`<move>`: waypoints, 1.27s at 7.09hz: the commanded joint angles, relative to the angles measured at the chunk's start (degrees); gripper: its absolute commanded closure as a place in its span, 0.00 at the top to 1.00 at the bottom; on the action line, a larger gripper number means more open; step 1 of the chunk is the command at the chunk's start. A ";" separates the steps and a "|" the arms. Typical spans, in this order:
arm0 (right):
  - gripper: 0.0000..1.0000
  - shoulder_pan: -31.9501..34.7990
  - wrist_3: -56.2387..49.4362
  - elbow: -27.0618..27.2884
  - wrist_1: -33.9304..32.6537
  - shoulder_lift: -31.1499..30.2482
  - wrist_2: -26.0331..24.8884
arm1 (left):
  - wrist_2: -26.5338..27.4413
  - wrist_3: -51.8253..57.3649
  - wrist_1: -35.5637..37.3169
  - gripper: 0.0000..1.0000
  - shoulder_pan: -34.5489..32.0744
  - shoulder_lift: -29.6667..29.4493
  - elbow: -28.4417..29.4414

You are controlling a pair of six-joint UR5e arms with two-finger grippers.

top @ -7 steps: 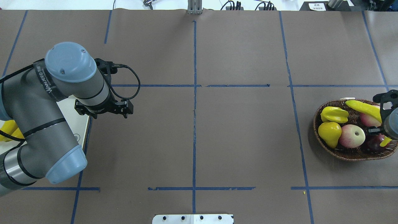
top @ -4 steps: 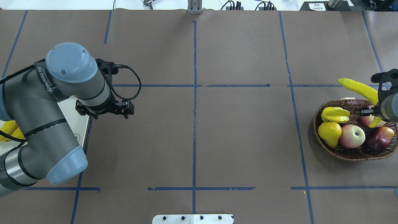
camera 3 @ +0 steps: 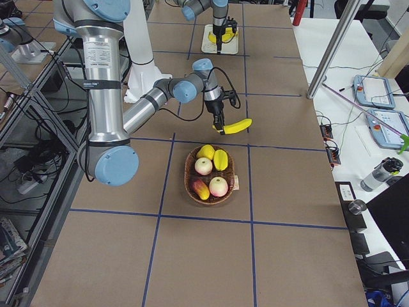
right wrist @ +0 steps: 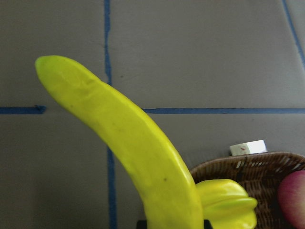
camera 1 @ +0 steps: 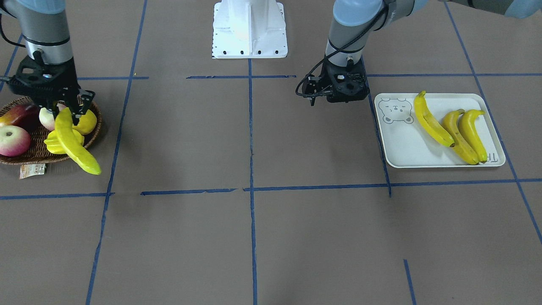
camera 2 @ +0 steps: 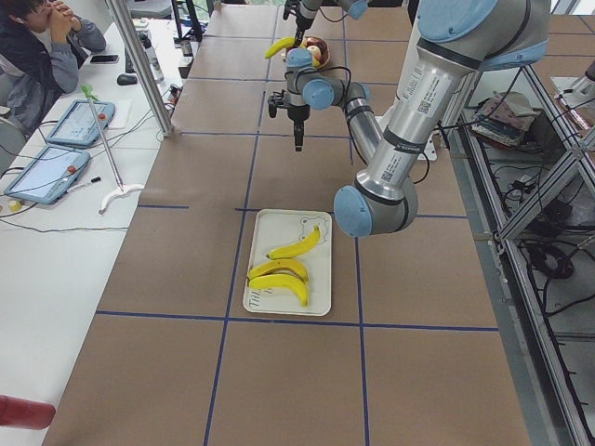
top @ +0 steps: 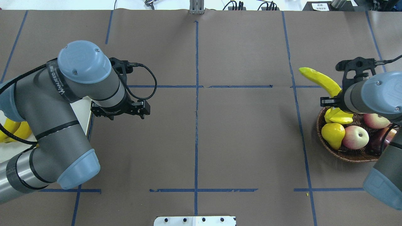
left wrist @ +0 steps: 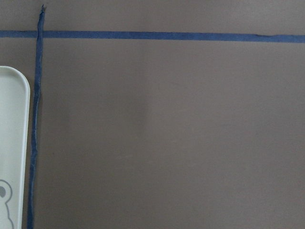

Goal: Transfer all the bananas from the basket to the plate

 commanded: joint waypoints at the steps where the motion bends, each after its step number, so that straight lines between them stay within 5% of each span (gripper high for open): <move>1: 0.12 -7.01 9.11 -1.15 -13.09 13.99 -1.79 | 0.00 -12.13 -14.83 1.00 0.61 -0.97 3.29; 3: 0.12 -10.81 18.25 -5.97 -15.65 23.10 -2.86 | 0.09 -21.73 -27.55 1.00 0.52 -1.06 6.30; 5: 0.12 -14.32 21.52 -6.08 -15.65 24.45 -5.84 | 0.18 -31.39 -31.10 1.00 0.17 -3.76 7.18; 9: 0.12 -18.28 26.38 -10.73 -15.38 30.95 -9.27 | 5.09 -49.01 -40.16 0.99 0.52 -12.73 19.91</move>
